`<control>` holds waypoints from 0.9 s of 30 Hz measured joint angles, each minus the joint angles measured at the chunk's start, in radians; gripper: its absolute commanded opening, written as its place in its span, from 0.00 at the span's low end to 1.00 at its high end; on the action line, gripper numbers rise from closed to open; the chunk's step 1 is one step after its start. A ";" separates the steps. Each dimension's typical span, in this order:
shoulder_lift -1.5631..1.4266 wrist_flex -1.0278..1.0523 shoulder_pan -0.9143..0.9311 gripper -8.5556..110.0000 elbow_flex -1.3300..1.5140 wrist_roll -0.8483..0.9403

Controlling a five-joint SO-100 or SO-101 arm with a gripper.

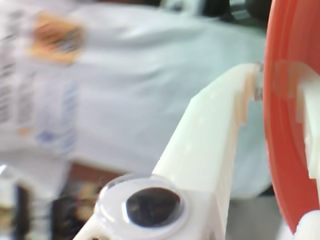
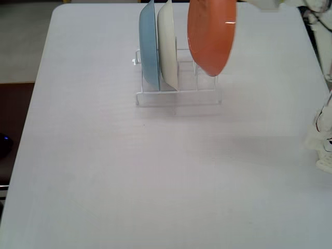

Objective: Would you please take all the plates for me?

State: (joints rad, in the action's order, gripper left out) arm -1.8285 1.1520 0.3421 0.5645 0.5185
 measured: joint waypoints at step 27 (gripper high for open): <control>-0.295 -0.937 -0.525 0.07 0.736 -0.107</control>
State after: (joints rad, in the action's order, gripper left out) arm -2.1230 0.2148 -0.1825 1.3008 0.4111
